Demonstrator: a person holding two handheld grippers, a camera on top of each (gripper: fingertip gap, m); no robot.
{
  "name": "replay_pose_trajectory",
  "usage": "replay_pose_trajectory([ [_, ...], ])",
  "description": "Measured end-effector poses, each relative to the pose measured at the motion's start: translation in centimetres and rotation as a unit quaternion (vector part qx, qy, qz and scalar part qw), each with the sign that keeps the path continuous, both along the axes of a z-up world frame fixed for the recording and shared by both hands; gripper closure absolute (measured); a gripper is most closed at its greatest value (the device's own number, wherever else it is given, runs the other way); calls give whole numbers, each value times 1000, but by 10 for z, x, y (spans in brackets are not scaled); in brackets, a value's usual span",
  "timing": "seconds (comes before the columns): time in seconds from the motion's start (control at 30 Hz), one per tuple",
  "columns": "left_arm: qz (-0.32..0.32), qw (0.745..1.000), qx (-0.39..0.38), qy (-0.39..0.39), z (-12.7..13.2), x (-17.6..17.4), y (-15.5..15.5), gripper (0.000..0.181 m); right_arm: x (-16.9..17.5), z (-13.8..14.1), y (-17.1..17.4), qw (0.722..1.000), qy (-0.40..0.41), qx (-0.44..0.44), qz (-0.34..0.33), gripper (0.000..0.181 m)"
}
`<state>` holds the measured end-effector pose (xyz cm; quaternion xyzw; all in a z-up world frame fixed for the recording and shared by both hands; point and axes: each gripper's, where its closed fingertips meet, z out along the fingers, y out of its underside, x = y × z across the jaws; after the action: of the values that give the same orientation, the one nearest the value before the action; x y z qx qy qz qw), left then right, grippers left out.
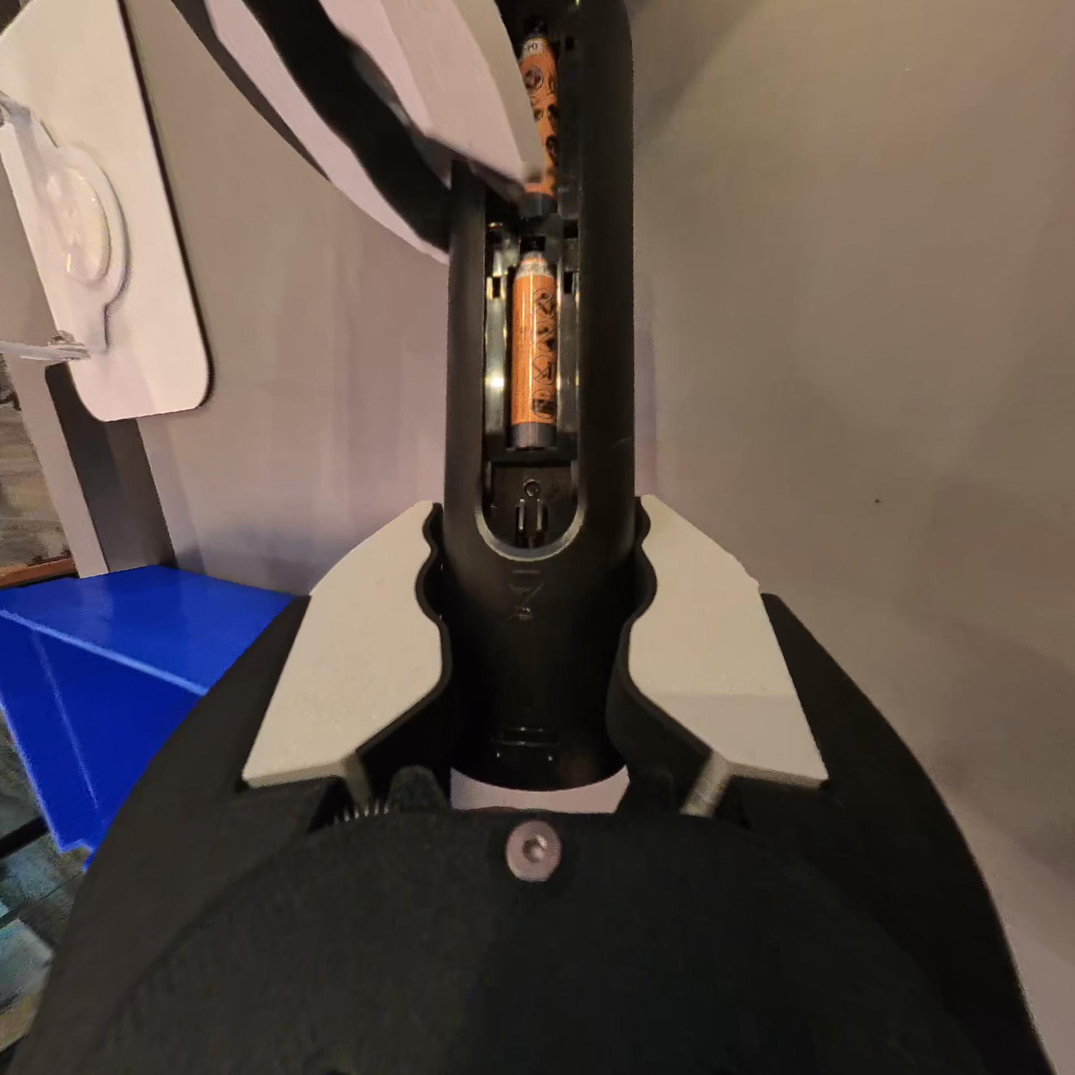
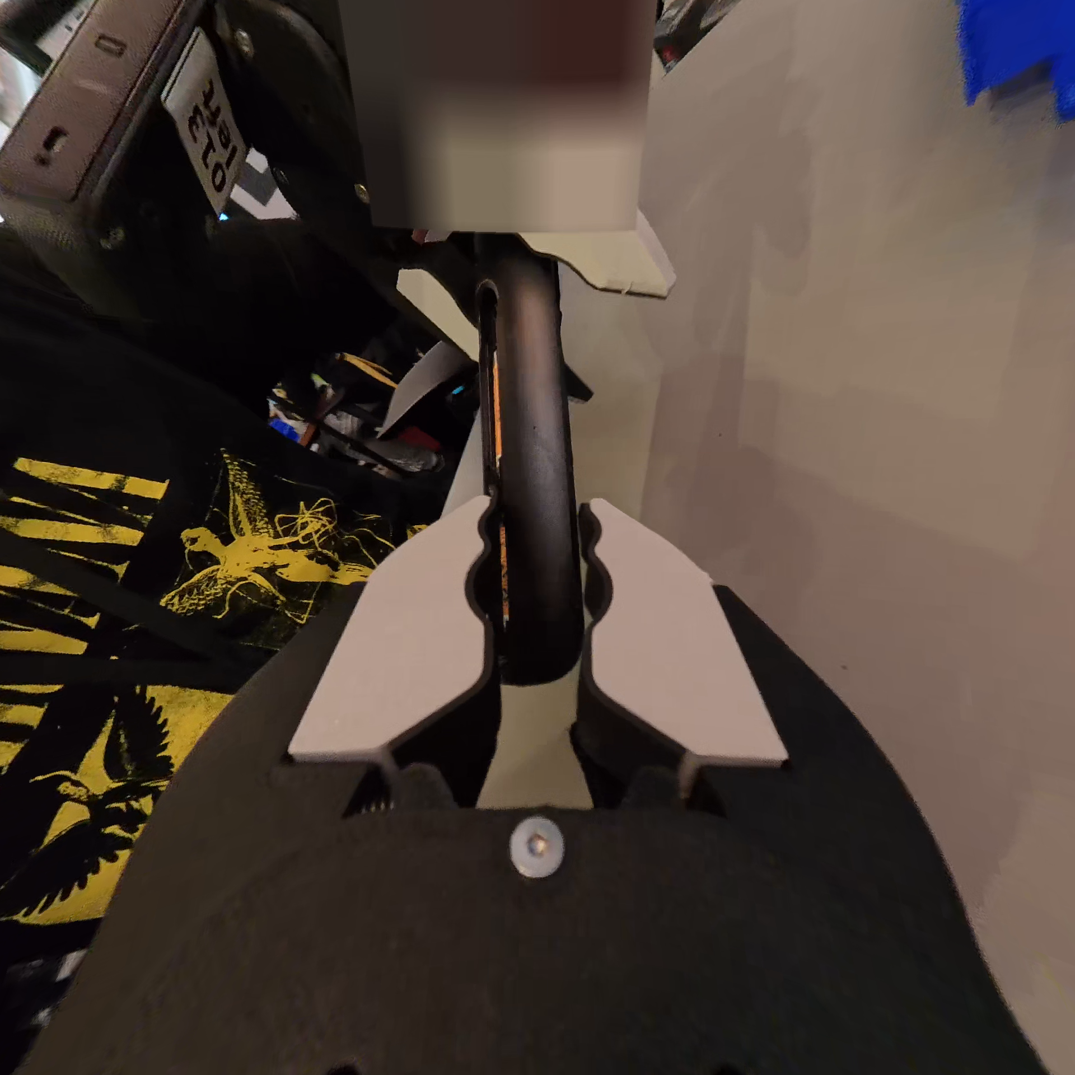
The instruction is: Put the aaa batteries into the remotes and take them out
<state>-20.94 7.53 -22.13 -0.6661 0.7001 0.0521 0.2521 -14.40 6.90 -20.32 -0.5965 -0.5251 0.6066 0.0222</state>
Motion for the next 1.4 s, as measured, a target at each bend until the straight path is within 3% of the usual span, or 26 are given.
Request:
replay_pose_trajectory([
  [0.1,8,1000,-6,12,-7,-4,0,120,17,20,14,997,16,73,-27,141],
  [0.2,9,1000,-27,3,-15,-4,-6,120,59,16,30,975,-40,214,-46,137],
  [0.37,19,998,-52,-9,-23,-3,-9,121,142,-12,31,928,-146,343,-19,148],
  [0.57,18,998,-62,-7,-26,4,-11,120,184,-58,25,871,-254,418,46,148],
  [0.73,18,997,-71,-5,-30,6,-13,120,172,-68,28,870,-248,423,53,152],
  [0.9,19,997,-75,-3,-32,7,-14,120,152,-72,18,877,-236,404,107,153],
  [1.13,15,997,-76,-8,-32,5,-15,121,199,-66,-26,875,-281,331,215,160],
  [1.2,12,997,-74,-10,-32,6,-15,121,229,-65,-31,867,-338,310,196,159],
  [1.3,7,997,-74,-16,-32,9,-14,121,276,-65,-31,855,-437,259,103,148],
  [1.4,3,997,-79,-26,-33,13,-14,121,266,-53,-17,893,-376,243,-47,137],
])
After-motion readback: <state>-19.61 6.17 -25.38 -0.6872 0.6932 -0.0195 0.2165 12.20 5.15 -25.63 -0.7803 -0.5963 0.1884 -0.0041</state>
